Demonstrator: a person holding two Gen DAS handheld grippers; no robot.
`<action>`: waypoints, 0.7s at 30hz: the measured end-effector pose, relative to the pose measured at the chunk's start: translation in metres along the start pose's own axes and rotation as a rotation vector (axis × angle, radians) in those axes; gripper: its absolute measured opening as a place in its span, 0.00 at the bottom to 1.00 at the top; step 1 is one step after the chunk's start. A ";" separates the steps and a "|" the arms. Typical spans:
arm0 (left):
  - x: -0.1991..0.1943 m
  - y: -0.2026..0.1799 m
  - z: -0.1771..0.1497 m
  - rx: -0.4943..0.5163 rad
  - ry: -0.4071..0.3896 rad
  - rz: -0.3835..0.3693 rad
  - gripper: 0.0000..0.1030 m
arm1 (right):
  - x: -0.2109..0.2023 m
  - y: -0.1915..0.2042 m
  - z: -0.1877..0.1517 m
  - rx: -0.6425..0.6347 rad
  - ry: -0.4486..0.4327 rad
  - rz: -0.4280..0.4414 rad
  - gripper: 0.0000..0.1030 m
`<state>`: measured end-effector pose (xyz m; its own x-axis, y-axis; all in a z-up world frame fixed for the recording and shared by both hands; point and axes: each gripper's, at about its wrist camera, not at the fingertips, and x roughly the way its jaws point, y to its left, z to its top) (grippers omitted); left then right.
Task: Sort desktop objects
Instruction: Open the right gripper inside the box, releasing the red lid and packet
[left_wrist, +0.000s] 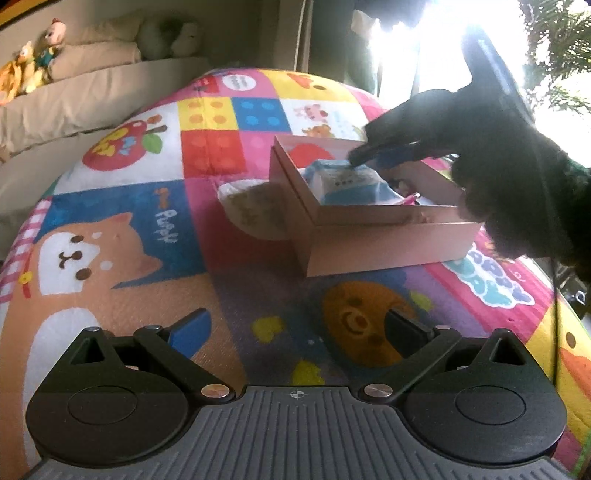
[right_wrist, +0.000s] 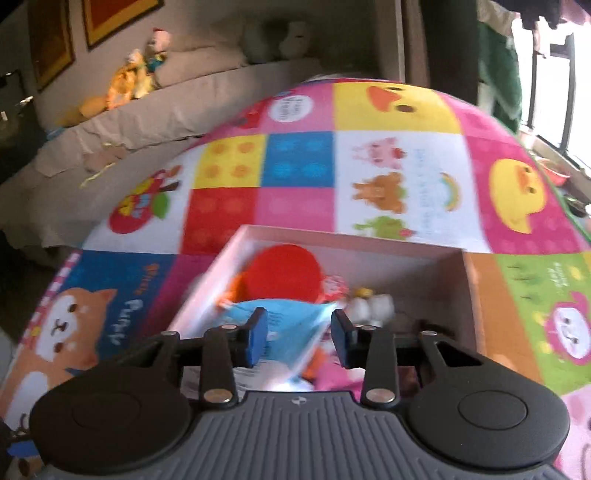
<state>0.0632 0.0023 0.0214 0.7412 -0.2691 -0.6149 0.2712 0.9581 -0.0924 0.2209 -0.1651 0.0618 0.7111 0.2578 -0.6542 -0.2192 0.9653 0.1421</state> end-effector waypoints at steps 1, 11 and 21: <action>0.001 0.001 0.000 -0.004 0.004 0.002 0.99 | -0.004 -0.005 0.000 0.022 -0.001 0.004 0.35; 0.002 -0.006 0.001 -0.004 0.010 -0.013 0.99 | 0.006 0.002 -0.008 0.168 0.071 0.226 0.33; -0.005 0.013 -0.002 -0.050 0.006 0.020 1.00 | -0.019 -0.004 -0.005 0.026 0.114 0.016 0.34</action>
<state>0.0617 0.0162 0.0222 0.7423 -0.2497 -0.6218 0.2255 0.9669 -0.1191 0.2047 -0.1740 0.0695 0.6267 0.2682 -0.7317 -0.2117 0.9622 0.1714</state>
